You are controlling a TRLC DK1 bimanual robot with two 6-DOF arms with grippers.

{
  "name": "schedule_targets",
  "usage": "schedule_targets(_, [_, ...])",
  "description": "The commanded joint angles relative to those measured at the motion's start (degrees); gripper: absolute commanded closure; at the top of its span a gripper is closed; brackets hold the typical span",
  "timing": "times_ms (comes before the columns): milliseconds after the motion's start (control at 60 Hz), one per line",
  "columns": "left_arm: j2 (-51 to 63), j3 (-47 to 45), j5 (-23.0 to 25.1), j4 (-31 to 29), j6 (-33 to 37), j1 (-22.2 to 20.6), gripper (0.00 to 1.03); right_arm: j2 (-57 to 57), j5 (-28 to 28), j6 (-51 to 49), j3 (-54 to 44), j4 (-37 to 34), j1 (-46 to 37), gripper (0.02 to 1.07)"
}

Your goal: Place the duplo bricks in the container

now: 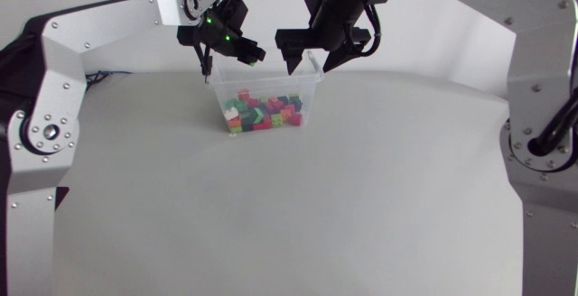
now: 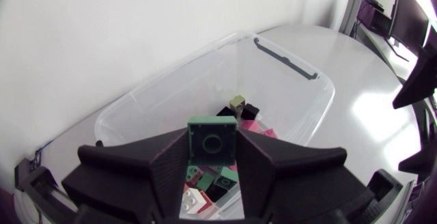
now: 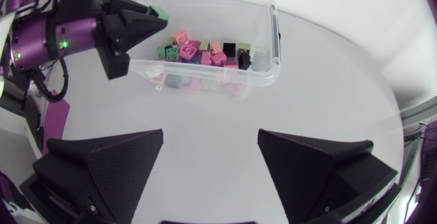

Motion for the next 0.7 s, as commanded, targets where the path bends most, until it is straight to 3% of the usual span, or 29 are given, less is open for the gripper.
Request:
schedule_targets(0, [2.9,4.0,-0.2,0.4,-2.0,1.0,0.60,-2.8,0.6,-0.5,-2.4,-0.8,1.0,0.07])
schedule_targets(83, [4.2,4.7,-1.9,0.4,-2.0,1.0,0.16,-4.4,1.2,-0.8,-4.8,-0.7,1.9,0.07])
schedule_targets(133, [4.2,4.6,-2.4,0.4,-2.0,1.1,0.04,-5.1,1.6,-1.1,-6.1,-0.7,2.3,0.07])
schedule_targets(383, [0.0,1.7,-3.7,0.5,-3.7,1.3,0.04,-9.2,2.4,-1.6,-11.5,-0.1,2.7,0.07])
schedule_targets(683, [-14.3,-12.6,-4.5,4.0,-4.2,1.0,0.04,-15.5,3.9,-2.1,-17.9,1.0,2.7,0.07])
